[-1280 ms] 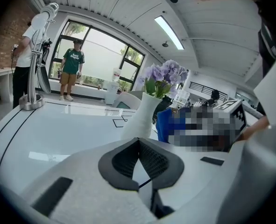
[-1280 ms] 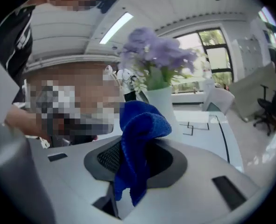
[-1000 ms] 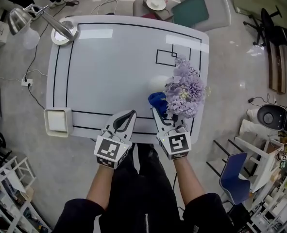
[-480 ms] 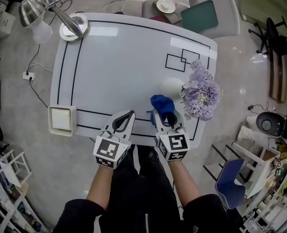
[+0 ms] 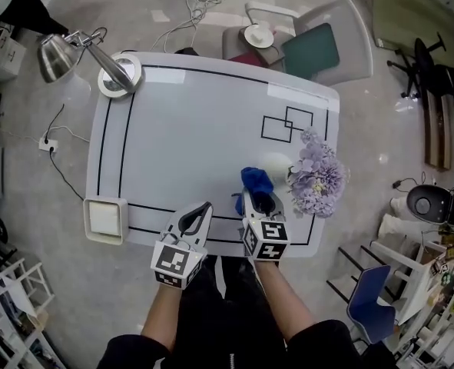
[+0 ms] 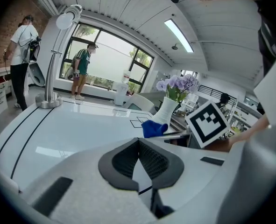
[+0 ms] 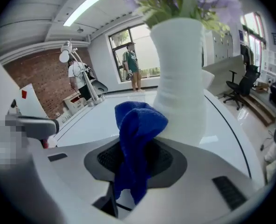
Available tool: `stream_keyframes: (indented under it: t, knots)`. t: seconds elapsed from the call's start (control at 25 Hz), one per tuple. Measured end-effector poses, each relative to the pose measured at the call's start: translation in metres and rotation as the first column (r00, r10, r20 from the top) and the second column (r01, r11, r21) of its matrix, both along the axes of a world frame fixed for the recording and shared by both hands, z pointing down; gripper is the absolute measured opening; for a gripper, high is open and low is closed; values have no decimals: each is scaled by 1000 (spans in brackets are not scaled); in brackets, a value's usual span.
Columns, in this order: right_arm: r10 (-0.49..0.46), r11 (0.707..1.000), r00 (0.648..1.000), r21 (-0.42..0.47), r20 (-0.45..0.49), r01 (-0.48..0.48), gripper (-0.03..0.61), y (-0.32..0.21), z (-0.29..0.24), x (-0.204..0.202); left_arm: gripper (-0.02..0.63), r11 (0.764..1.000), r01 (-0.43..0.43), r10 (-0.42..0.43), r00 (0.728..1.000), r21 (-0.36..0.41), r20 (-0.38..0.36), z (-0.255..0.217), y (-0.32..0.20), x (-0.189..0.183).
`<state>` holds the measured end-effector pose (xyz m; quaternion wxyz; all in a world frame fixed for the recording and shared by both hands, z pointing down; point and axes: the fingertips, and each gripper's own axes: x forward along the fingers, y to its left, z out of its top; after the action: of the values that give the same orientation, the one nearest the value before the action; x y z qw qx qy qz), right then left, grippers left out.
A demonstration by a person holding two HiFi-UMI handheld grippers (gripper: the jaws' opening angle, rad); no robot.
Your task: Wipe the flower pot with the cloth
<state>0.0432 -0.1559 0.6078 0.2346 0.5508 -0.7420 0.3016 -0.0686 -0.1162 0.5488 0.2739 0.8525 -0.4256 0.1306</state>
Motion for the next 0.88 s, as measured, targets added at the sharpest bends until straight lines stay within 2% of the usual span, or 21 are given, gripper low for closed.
stream_keyframes:
  t: [0.12, 0.2, 0.28, 0.36, 0.44, 0.52, 0.64, 0.72, 0.8, 0.88]
  knots:
    - [26, 998, 1000, -58, 2, -26, 115, 16, 18, 11, 6, 1000, -10, 10, 1000, 8, 2, -2, -5, 0]
    - [6, 999, 1000, -40, 12, -5, 114, 21, 12, 11, 6, 1000, -16, 16, 1000, 12, 0, -2, -7, 3]
    - [-60, 997, 998, 49, 9, 60, 114, 19, -12, 1, 6, 1000, -24, 24, 1000, 11, 0, -2, -6, 6]
    - [-121, 977, 992, 172, -25, 124, 115, 12, -42, -7, 6, 999, -33, 33, 999, 11, 0, -1, -6, 10]
    - [-134, 960, 988, 237, -70, 147, 114, 5, -58, -6, 6, 999, -43, 43, 999, 11, -1, -1, -5, 15]
    - [-99, 971, 992, 209, -82, 114, 114, 4, -50, 5, 6, 999, -51, 51, 999, 11, -2, -2, -3, 18]
    - [-41, 995, 998, 85, -43, 45, 115, 13, -19, 25, 6, 998, -63, 63, 998, 12, 0, -4, 0, 24]
    - [-15, 1000, 1000, 0, 3, 15, 115, 26, -1, 33, 6, 997, -69, 69, 998, 15, 2, -6, -1, 27]
    - [-21, 999, 997, -43, 80, 24, 114, 42, 4, 32, 6, 997, -76, 76, 997, 19, 5, -10, -1, 29]
    - [-67, 996, 984, -55, 164, 77, 115, 58, -3, 24, 6, 996, -85, 85, 996, 30, 5, -16, -3, 33]
